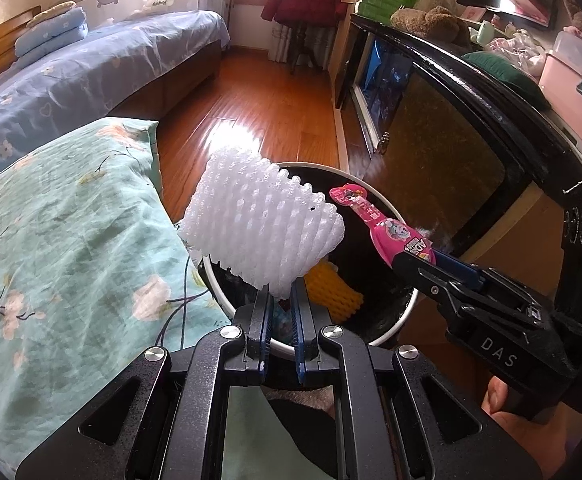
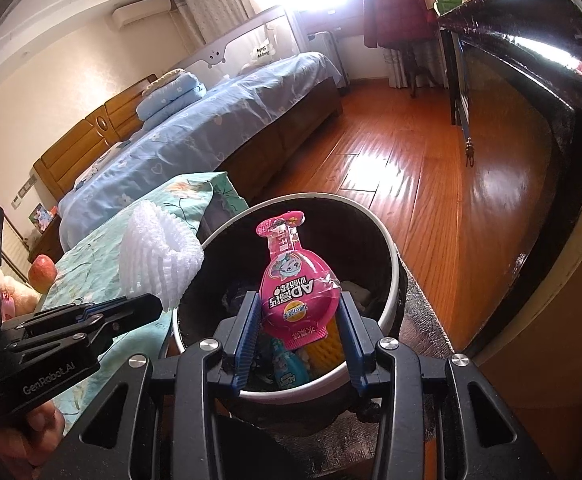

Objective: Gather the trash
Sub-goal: 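Lower the pink bottle and white sleeve into the bin and open both tools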

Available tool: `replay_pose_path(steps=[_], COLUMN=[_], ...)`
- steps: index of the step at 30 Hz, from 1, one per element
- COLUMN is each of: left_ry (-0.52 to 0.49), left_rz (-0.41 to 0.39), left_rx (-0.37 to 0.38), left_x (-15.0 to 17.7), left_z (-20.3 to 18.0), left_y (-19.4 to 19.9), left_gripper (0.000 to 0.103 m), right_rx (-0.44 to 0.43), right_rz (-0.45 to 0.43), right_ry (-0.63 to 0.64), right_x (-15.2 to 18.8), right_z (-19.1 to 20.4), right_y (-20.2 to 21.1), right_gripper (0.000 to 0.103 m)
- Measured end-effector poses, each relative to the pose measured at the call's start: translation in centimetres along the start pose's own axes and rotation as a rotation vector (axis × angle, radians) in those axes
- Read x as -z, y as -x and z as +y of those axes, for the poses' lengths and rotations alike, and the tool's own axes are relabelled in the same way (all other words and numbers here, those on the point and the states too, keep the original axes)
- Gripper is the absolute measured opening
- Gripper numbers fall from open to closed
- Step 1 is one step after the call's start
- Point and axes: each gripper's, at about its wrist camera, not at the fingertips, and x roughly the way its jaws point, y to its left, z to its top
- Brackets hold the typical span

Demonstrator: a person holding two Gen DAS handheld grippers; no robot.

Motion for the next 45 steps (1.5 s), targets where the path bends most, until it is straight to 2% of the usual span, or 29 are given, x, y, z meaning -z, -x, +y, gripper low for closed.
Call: replay_pose_path(steps=[45], left_ry=[-0.002], left_rz=[0.031], left_rx=[-0.007], left_x=[-1.1], left_z=[0.0], left_y=[-1.6], left_gripper=[0.009], right_rx=[0.014], right_rz=[0.025], right_ry=[0.017], right_x=[-1.7], right_z=[-0.1], right_y=[-1.5], right_gripper=[0.036])
